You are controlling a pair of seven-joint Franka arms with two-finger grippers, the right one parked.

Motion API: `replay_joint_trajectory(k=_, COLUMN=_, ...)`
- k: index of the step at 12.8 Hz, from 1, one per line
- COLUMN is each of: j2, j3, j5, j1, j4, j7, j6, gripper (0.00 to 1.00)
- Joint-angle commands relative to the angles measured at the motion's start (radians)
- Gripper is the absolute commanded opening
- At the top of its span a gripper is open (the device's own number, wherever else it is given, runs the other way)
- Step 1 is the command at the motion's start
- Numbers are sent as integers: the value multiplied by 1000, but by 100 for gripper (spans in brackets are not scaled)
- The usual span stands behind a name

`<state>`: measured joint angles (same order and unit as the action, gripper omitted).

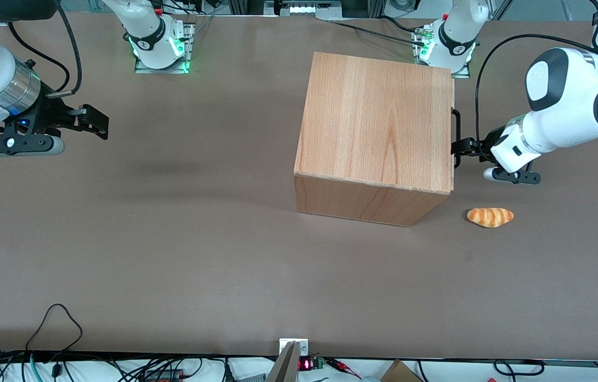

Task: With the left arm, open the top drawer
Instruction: 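Pull the drawer handle outward from the box with the left gripper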

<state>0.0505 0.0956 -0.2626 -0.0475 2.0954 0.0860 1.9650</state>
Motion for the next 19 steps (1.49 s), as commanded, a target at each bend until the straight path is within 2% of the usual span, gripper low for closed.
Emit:
replay_joint_trajectory(k=1, j2=3, j3=4, j5=25, j1=-26, j4=3, j7=20, j6=12, gripper=100)
replay_joint_trajectory(k=4, j2=2, j3=3, j5=25, j1=-40, j4=2, j7=20, j6=12, gripper=100)
replay_joint_trajectory(k=6, j2=2, j3=4, j5=57, j1=-57, j4=-3, j7=20, j6=12, gripper=100)
replay_joint_trajectory(k=15, j2=3, j3=1, j5=85, j1=-121, j4=-6, j7=21, j6=12, gripper=100)
replay_joint_trajectory(k=19, j2=5, j3=1, j5=118, j1=-150, j4=-9, j7=20, j6=14, gripper=100)
